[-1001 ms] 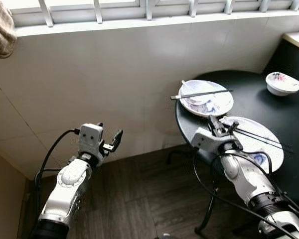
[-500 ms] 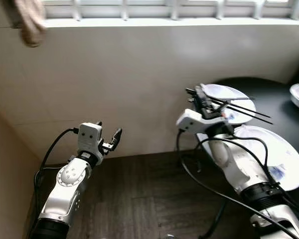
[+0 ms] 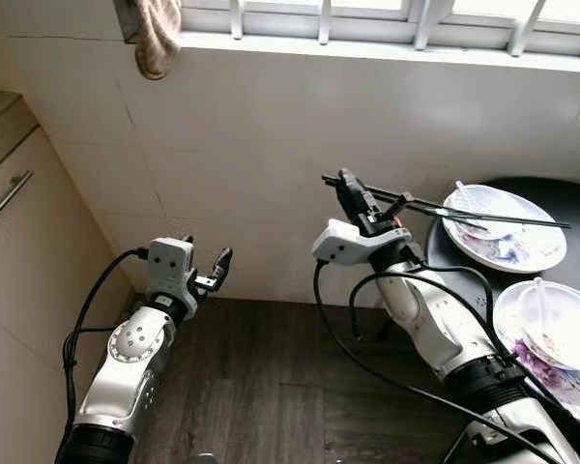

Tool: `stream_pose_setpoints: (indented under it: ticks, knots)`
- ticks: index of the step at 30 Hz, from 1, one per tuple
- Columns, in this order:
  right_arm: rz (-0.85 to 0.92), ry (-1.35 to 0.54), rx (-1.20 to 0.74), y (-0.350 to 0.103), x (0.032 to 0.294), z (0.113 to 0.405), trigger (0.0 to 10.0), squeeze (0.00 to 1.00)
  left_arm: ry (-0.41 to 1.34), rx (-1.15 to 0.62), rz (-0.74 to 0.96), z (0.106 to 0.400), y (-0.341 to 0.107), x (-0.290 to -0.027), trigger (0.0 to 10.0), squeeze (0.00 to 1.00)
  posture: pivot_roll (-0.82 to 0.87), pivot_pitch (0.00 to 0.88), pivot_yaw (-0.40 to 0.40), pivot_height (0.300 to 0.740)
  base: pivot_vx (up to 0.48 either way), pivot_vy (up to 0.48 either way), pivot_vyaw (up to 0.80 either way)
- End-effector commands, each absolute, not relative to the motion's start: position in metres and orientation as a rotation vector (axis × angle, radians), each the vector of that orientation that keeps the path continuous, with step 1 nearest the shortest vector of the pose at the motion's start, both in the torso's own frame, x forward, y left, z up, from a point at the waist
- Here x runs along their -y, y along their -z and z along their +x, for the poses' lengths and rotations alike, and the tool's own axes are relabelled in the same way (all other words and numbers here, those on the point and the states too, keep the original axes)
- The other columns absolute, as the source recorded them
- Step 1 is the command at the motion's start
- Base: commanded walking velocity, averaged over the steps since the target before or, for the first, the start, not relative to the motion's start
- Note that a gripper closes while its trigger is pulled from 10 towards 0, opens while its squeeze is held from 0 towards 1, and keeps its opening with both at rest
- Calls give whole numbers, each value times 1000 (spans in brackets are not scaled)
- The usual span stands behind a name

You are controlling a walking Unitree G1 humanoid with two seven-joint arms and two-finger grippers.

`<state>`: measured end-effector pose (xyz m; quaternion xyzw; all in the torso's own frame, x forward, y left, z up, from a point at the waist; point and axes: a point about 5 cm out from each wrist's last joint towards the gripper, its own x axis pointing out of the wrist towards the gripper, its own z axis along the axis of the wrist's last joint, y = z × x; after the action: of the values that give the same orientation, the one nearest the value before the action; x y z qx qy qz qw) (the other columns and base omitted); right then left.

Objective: Kitchen organization

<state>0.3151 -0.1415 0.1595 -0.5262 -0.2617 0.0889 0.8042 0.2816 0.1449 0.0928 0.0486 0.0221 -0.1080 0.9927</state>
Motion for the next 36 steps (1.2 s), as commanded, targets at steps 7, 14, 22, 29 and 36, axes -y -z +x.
stream_pose_setpoints:
  ticks: [7, 14, 22, 29, 36]
  knots:
    - [-1080, -222, 585, -162, 134, 312, 0, 0, 195, -14, 108, 281, -100, -146, 10000, 0, -30, 0, -68, 740, 0, 0, 800]
    - [-1076, -223, 602, -163, 132, 311, 0, 0, 179, 39, 156, 280, -107, -147, 10000, 0, -28, 0, -64, 740, 0, 0, 800]
    - [-1066, -223, 616, -163, 129, 310, 0, 0, 134, 159, 203, 281, -125, -151, 10000, 0, -25, 0, -62, 740, 0, 0, 800]
    - [-1011, -203, 575, -161, 132, 313, 0, 0, 149, 152, 178, 278, -122, -148, 10000, 0, -21, 0, -64, 740, 0, 0, 800]
    - [-999, -202, 567, -160, 132, 313, 0, 0, 138, 146, 195, 279, -119, -148, 10000, 0, -19, 0, -64, 740, 0, 303, 800]
